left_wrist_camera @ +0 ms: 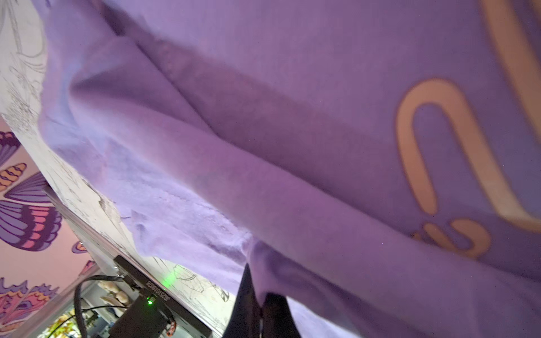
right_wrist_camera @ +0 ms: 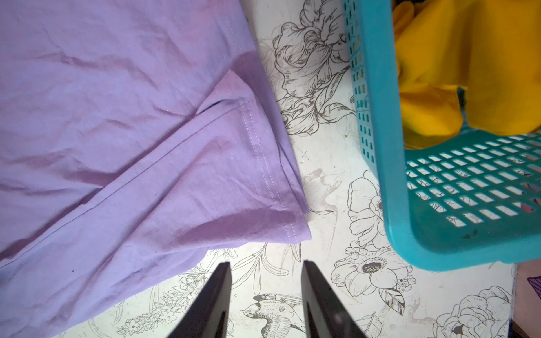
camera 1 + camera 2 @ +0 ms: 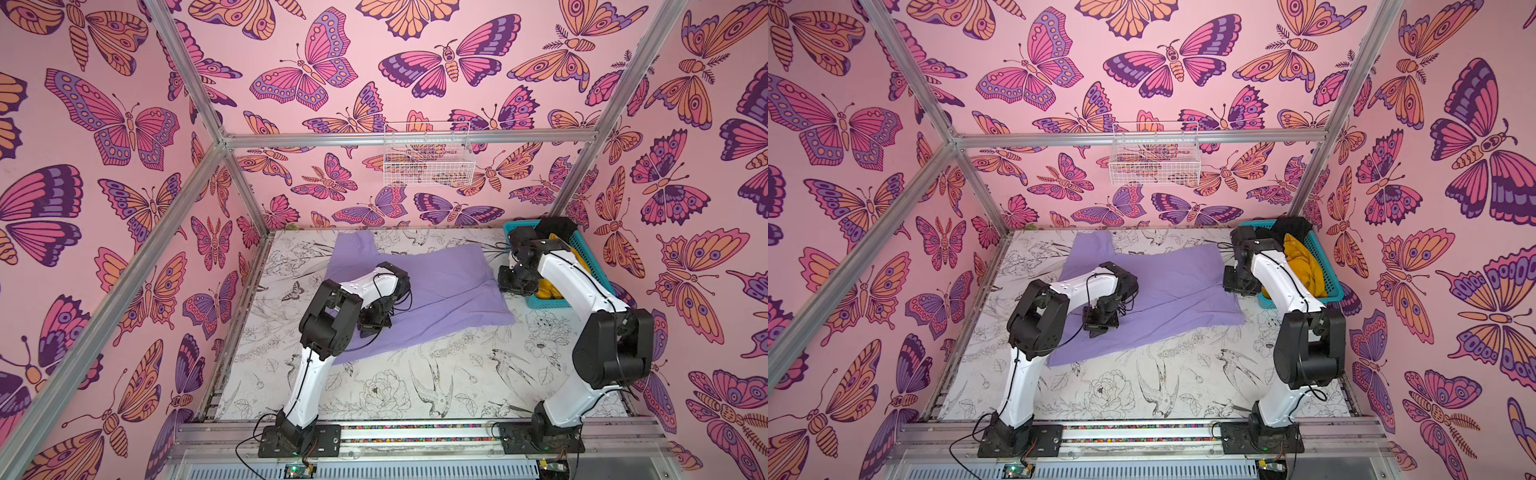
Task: Fold and stack t-shirts
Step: Smooth out the T-shirt at the center of the board.
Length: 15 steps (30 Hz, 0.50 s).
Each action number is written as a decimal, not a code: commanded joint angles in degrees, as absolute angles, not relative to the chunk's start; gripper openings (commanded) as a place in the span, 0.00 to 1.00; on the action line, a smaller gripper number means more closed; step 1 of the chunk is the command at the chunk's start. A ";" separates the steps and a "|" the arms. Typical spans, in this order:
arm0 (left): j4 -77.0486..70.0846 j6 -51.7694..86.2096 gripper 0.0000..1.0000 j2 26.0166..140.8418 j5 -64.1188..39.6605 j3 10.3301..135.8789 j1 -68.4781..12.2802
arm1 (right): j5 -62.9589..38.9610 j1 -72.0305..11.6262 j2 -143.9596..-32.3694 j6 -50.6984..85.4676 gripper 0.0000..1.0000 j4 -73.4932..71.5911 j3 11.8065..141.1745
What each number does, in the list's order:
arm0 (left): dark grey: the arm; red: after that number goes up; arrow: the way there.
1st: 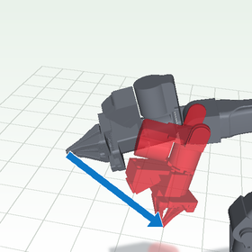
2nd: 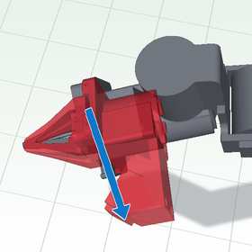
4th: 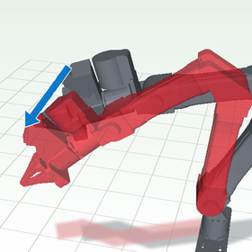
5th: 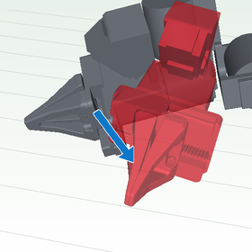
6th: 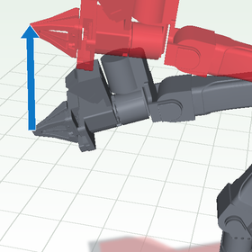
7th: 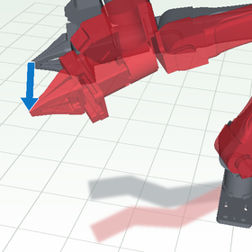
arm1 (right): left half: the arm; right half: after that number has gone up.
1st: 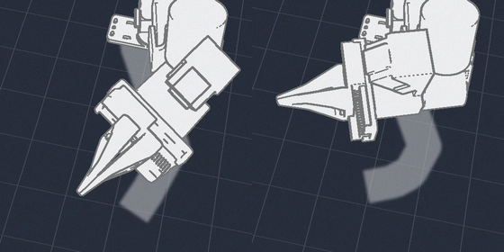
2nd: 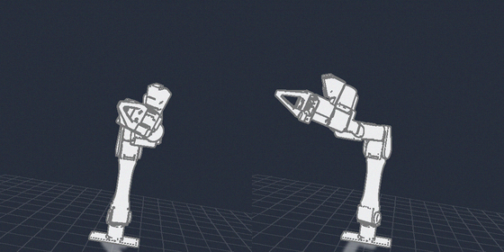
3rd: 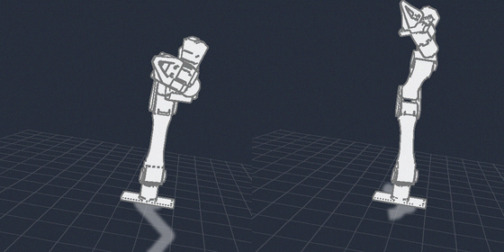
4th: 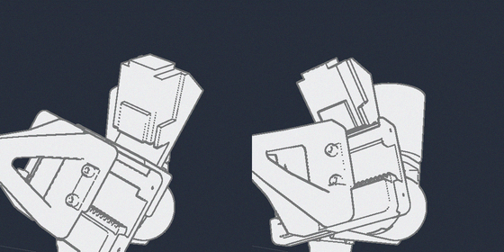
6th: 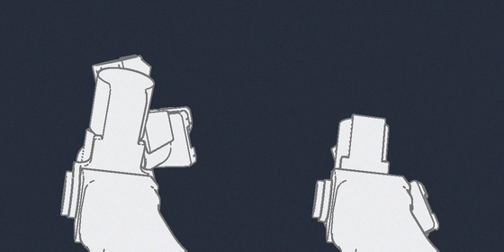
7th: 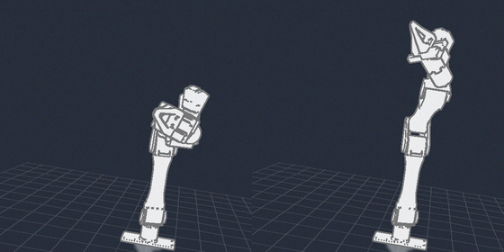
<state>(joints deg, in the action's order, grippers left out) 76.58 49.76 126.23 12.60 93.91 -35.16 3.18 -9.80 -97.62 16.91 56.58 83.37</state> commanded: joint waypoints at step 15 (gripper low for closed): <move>99.38 61.60 0.00 112.14 16.08 93.36 -41.96 | 4.86 -10.14 -98.85 17.11 0.44 56.75 79.74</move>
<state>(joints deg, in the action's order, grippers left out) 90.91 59.07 113.40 16.80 94.52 -40.53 4.10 -9.85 -97.82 16.86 56.55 80.29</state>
